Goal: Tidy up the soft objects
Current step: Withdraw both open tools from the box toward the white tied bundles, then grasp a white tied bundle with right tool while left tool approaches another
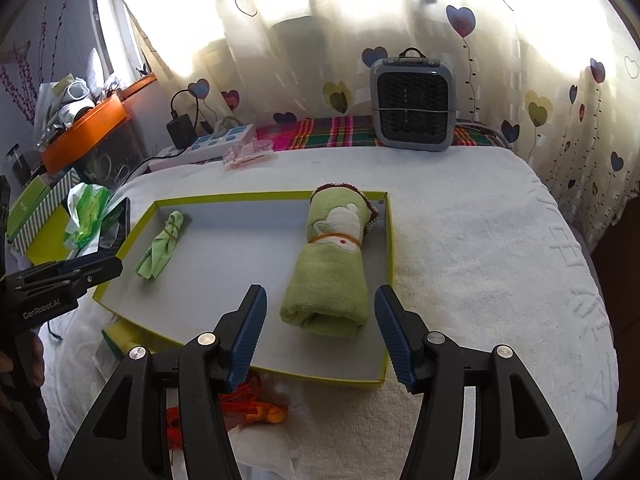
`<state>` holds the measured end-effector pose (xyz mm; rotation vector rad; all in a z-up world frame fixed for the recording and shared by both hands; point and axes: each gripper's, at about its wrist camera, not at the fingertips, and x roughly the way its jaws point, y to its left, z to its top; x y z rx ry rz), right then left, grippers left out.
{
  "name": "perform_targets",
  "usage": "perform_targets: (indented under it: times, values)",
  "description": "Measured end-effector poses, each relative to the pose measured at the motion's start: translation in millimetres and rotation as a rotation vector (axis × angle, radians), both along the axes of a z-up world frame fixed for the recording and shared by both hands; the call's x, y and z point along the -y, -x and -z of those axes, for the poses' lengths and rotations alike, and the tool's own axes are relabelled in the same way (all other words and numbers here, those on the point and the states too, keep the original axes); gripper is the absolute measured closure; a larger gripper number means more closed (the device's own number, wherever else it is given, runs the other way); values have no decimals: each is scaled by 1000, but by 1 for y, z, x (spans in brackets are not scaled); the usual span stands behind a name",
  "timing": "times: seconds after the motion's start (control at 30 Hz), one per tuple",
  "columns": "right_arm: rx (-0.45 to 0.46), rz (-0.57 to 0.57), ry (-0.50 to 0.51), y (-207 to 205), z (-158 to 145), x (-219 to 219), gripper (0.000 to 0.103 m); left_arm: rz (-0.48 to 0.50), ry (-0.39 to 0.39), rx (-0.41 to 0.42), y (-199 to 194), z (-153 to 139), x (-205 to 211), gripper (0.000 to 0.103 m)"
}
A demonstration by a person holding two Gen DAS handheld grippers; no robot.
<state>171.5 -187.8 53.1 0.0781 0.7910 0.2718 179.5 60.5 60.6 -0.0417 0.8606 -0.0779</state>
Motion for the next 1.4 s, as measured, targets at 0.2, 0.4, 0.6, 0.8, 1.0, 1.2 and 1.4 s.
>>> perform_targets:
  times: [0.2, 0.4, 0.6, 0.8, 1.0, 1.2, 1.4]
  values:
    - [11, 4, 0, 11, -1, 2, 46, 2, -6, 17, 14, -2, 1, 61]
    - [21, 3, -14, 25, -4, 4, 46, 1, -41, 33, 27, -1, 5, 61]
    - [39, -6, -21, 40, -8, 2, 46, -1, -53, 41, 42, 2, 6, 61]
    - [41, -12, -26, 53, -7, 0, 46, 9, -41, 31, 56, 9, 8, 61]
    - [24, -11, -50, 64, -2, 3, 46, 3, 5, 19, 73, 15, 0, 61]
    - [-3, -13, -95, 80, 7, 6, 46, -5, 53, 20, 88, 16, -10, 61]
    - [-32, -35, -119, 92, 15, 3, 45, -10, 118, 17, 105, 20, -25, 58]
